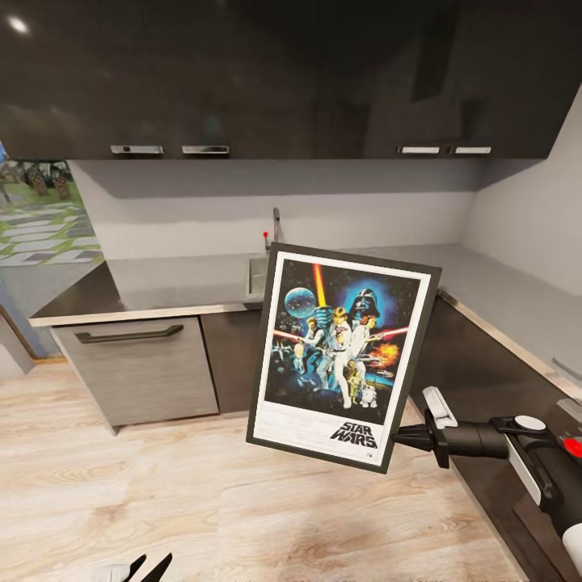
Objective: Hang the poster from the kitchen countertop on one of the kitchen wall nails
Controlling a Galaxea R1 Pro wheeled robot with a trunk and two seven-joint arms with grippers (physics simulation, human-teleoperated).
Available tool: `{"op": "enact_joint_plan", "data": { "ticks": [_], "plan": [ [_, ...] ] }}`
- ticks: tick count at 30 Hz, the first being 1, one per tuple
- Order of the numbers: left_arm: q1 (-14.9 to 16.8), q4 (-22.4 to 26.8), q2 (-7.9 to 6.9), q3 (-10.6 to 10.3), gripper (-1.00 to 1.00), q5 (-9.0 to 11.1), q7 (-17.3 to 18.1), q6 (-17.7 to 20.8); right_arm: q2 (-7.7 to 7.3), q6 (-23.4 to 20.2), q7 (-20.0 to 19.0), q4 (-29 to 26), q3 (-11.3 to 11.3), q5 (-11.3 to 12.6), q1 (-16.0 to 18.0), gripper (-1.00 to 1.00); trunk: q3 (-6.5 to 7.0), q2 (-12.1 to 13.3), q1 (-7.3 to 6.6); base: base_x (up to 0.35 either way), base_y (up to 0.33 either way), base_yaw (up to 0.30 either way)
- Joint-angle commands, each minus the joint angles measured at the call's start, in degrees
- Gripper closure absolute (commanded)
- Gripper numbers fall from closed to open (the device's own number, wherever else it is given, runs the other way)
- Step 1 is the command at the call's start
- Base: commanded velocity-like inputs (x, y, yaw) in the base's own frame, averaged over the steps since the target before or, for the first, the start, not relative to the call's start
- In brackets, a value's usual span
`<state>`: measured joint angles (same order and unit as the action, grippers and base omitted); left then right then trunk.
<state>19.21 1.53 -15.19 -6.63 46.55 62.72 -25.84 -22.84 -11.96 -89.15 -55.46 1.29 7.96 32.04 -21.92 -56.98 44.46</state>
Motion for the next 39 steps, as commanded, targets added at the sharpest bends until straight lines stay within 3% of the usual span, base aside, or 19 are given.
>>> {"op": "enact_joint_plan", "data": {
  "ticks": [1, 13, 39],
  "plan": [
    [0.0, 0.0, -0.01, -0.5, -1.00, 0.5, 0.1, -0.3, -0.01, -0.8, -0.3, 0.0, 0.0, 0.1, 0.0, 1.00, 0.03, 0.4, -0.22, 0.000, 0.000, 0.000],
    [0.0, 0.0, -0.01, -0.6, -1.00, 0.4, 0.1, -0.3, -0.01, -0.8, -0.3, 0.0, 0.0, 0.1, 0.0, 1.00, 1.35, 5.2, -2.86, 0.000, 0.000, 0.000],
    [0.0, 0.1, -0.01, -0.6, -1.00, 0.4, -0.1, -0.2, -0.01, -0.8, -0.3, 0.0, 0.0, 0.1, 0.0, 1.00, 5.96, 15.6, -8.57, 0.000, 0.000, 0.000]
  ]
}}
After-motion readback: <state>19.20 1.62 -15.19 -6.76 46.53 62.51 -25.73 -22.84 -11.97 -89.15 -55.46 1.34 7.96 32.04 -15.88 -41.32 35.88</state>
